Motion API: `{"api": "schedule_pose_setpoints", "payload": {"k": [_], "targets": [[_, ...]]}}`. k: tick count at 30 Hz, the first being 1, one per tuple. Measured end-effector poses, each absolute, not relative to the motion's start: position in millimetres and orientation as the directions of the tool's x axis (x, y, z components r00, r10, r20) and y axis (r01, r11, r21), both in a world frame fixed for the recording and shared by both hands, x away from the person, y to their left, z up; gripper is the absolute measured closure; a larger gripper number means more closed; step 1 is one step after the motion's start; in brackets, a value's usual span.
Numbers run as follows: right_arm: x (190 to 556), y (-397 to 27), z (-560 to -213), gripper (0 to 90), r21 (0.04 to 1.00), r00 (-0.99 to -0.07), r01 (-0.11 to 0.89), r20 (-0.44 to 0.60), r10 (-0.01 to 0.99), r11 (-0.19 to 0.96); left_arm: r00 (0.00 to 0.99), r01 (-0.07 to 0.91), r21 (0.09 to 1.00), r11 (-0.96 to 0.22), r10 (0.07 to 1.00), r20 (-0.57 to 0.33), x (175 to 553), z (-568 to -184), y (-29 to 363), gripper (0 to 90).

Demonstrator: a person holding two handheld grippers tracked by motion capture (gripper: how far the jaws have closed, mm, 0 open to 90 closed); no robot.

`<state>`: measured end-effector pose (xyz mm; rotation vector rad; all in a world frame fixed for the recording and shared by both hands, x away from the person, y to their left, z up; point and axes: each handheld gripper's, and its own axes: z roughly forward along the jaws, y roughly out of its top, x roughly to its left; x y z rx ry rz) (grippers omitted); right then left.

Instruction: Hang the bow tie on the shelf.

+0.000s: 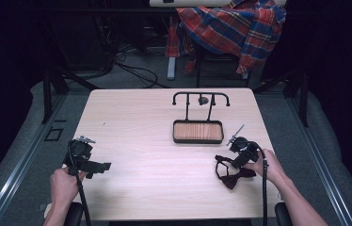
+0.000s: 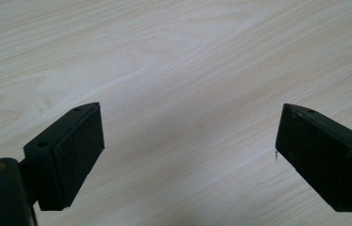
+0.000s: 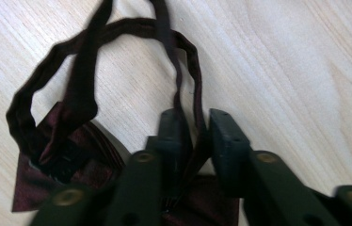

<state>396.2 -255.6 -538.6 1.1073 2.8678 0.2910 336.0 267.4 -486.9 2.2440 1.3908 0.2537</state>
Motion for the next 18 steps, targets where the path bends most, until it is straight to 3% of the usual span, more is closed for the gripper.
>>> {"api": "schedule_pose_setpoints", "payload": {"k": [5, 18], "targets": [[396, -256, -536, 87.3, 0.191, -0.738, 0.66, -0.013, 0.674, 0.726, 0.465, 0.791, 0.492, -0.364, 0.88, -0.096, 336, -487, 268, 8.7], [387, -264, -504, 88.4, 0.341, -0.687, 0.652, -0.113, 0.717, 0.678, 0.473, 0.79, 0.489, -0.37, 0.875, -0.102, 336, -487, 268, 8.7]]}}
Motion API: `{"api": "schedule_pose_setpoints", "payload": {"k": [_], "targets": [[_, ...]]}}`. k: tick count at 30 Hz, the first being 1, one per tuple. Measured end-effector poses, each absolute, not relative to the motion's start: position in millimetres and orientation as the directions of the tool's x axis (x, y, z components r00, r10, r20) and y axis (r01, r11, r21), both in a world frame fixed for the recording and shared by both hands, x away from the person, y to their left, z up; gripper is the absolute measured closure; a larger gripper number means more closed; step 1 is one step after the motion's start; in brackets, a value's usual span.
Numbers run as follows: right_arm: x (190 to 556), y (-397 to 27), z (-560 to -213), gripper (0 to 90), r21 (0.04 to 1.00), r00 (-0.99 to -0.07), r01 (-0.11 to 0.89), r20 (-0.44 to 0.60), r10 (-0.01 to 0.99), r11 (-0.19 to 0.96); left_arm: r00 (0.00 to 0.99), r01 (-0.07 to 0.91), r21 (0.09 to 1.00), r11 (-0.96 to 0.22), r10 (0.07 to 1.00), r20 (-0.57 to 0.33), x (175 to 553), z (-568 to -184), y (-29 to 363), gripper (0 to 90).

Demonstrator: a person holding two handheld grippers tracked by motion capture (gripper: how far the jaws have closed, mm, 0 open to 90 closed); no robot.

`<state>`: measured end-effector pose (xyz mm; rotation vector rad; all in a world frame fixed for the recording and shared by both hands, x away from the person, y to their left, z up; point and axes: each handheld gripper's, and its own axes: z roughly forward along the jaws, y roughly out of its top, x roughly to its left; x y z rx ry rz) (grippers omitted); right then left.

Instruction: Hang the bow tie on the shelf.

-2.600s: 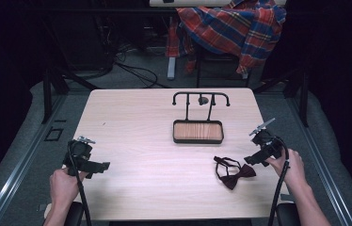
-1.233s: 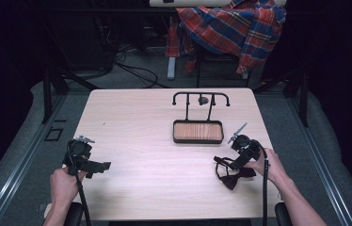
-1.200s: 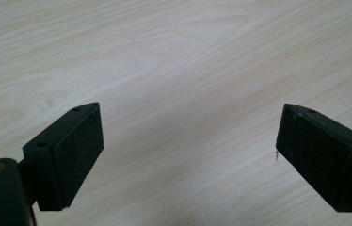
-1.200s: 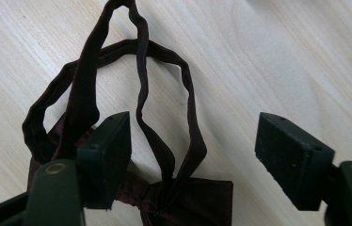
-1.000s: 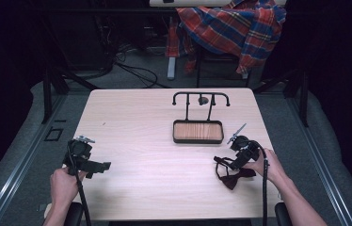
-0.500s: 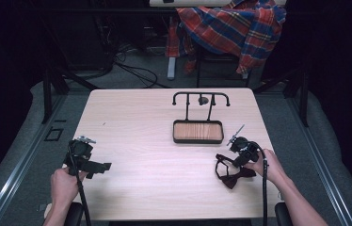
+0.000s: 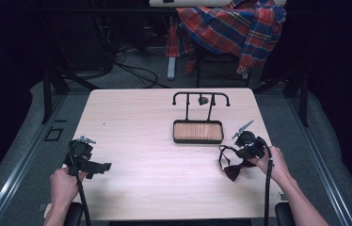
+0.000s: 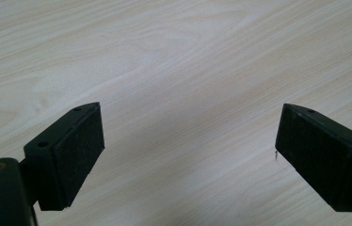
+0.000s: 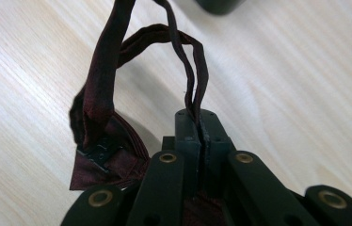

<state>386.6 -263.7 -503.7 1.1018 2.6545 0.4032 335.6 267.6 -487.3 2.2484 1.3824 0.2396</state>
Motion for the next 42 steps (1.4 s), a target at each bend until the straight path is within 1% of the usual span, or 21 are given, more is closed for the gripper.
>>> {"api": "schedule_pose_setpoints", "payload": {"k": [1, 2, 4, 5, 6, 7, 11, 20, 30, 38, 42], "targets": [[387, -264, -504, 88.4, 0.341, -0.687, 0.652, -0.113, 0.717, 0.678, 0.473, 0.79, 0.489, -0.37, 0.875, -0.102, 336, -487, 268, 8.7], [385, -265, -498, 88.4, 0.372, -0.681, 0.641, -0.129, 0.721, 0.671, 0.473, 0.79, 0.489, -0.369, 0.875, -0.103, 336, -487, 268, 8.7], [384, -265, -495, 88.4, 0.38, -0.679, 0.638, -0.133, 0.722, 0.67, 0.475, 0.79, 0.487, -0.372, 0.874, -0.103, 336, -488, 267, 8.7], [382, -265, -495, 88.4, 0.42, -0.661, 0.638, -0.131, 0.739, 0.645, 0.476, 0.79, 0.486, -0.373, 0.873, -0.104, 336, -488, 267, 8.7], [382, -266, -488, 88.4, 0.407, -0.668, 0.628, -0.154, 0.728, 0.663, 0.479, 0.788, 0.489, -0.375, 0.872, -0.104, 336, -488, 267, 8.7], [382, -266, -488, 88.4, 0.407, -0.668, 0.628, -0.154, 0.728, 0.663, 0.479, 0.788, 0.489, -0.375, 0.872, -0.104, 336, -488, 267, 8.7], [380, -266, -482, 88.4, 0.438, -0.649, 0.621, -0.177, 0.74, 0.65, 0.482, 0.789, 0.486, -0.377, 0.869, -0.109, 336, -488, 268, 8.7], [380, -259, -471, 88.4, 0.459, -0.638, 0.596, -0.227, 0.736, 0.659, 0.488, 0.784, 0.49, -0.381, 0.866, -0.108, 336, -488, 267, 8.7], [384, -251, -460, 88.4, 0.511, -0.625, 0.57, -0.239, 0.743, 0.644, 0.499, 0.781, 0.485, -0.393, 0.86, -0.107, 336, -488, 266, 8.9], [386, -254, -453, 88.4, 0.527, -0.613, 0.567, -0.243, 0.752, 0.633, 0.5, 0.782, 0.48, -0.397, 0.86, -0.103, 336, -488, 265, 9.1], [390, -256, -447, 88.4, 0.554, -0.597, 0.563, -0.24, 0.765, 0.613, 0.503, 0.779, 0.482, -0.401, 0.858, -0.1, 336, -488, 265, 9.1]]}}
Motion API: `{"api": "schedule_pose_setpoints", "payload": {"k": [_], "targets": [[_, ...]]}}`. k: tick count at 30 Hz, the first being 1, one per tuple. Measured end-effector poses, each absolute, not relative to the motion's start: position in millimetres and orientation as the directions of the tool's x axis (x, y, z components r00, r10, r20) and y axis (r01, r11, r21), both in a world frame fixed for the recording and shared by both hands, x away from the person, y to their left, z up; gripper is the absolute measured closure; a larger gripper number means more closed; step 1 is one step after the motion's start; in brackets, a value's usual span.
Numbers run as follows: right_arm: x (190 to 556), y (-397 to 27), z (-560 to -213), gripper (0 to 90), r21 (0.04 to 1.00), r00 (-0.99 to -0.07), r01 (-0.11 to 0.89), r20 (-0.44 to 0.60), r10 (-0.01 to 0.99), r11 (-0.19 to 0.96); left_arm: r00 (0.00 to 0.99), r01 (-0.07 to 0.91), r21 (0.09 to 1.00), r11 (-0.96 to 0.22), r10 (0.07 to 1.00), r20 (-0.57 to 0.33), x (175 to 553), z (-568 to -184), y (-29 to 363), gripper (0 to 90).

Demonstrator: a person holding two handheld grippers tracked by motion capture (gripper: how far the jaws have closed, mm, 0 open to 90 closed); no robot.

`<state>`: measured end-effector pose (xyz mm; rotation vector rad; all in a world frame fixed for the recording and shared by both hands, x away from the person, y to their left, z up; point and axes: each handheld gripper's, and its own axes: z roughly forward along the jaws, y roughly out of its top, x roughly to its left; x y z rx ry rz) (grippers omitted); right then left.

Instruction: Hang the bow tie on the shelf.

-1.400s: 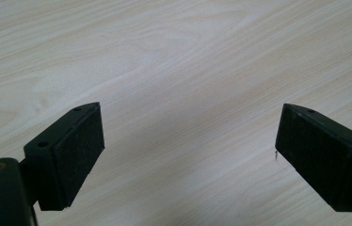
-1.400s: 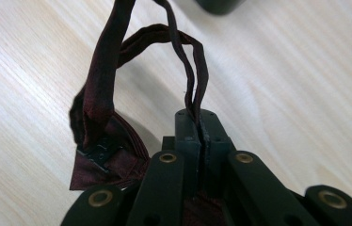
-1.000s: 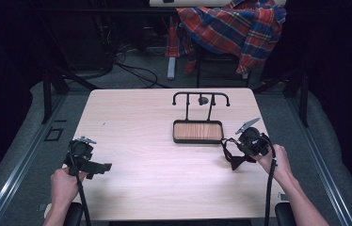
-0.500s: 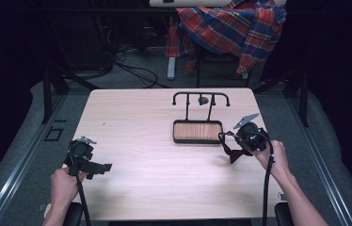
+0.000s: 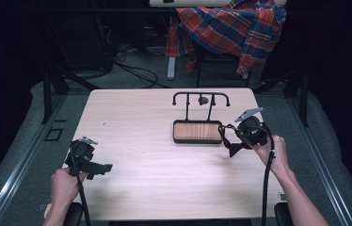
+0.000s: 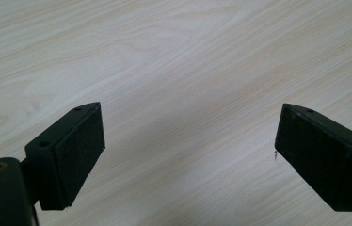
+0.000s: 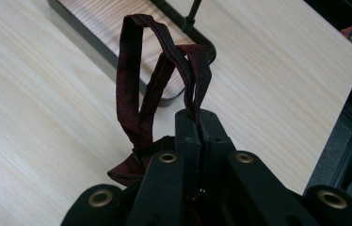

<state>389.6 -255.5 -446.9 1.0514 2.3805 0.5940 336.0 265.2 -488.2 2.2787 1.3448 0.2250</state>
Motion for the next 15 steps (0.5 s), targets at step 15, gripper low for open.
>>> {"api": "schedule_pose_setpoints", "payload": {"k": [15], "targets": [[396, -252, -433, 88.4, 0.593, -0.579, 0.546, -0.244, 0.778, 0.592, 0.506, 0.781, 0.475, -0.406, 0.857, -0.1, 336, -488, 265, 9.8]]}}
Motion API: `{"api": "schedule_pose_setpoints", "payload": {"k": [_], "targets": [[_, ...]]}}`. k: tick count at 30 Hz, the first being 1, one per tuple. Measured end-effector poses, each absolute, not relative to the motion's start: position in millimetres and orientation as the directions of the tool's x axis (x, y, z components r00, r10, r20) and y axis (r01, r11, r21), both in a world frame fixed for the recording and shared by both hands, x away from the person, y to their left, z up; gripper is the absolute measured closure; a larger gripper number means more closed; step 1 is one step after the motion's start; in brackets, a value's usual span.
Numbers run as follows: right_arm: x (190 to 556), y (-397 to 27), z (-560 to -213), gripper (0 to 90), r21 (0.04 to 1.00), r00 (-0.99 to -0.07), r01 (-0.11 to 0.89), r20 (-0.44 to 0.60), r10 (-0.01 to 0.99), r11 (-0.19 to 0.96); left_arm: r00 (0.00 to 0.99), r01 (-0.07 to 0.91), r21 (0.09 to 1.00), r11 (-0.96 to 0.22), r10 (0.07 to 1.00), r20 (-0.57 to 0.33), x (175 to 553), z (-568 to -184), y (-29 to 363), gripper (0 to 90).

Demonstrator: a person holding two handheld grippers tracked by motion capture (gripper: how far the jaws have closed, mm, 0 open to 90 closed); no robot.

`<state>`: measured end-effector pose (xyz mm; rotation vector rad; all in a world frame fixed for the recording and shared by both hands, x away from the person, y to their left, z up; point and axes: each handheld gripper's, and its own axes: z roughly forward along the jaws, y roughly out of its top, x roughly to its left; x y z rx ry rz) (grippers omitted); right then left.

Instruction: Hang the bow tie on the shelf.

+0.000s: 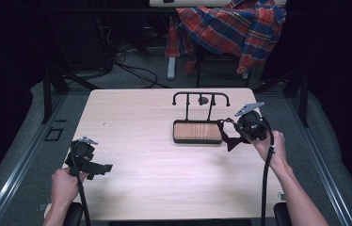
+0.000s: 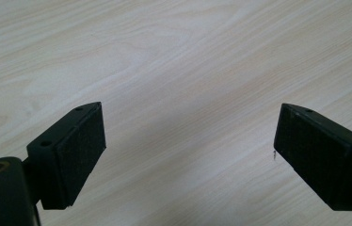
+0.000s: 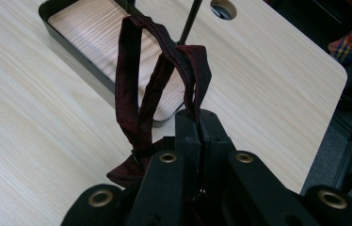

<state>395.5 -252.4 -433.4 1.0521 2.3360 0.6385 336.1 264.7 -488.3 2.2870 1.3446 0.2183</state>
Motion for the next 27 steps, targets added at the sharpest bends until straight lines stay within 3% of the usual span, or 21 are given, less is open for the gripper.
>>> {"api": "schedule_pose_setpoints", "payload": {"k": [27], "targets": [[401, -249, -407, 88.4, 0.691, -0.537, 0.494, -0.235, 0.81, 0.528, 0.52, 0.776, 0.464, -0.426, 0.849, -0.091, 337, -490, 262, 9.9]]}}
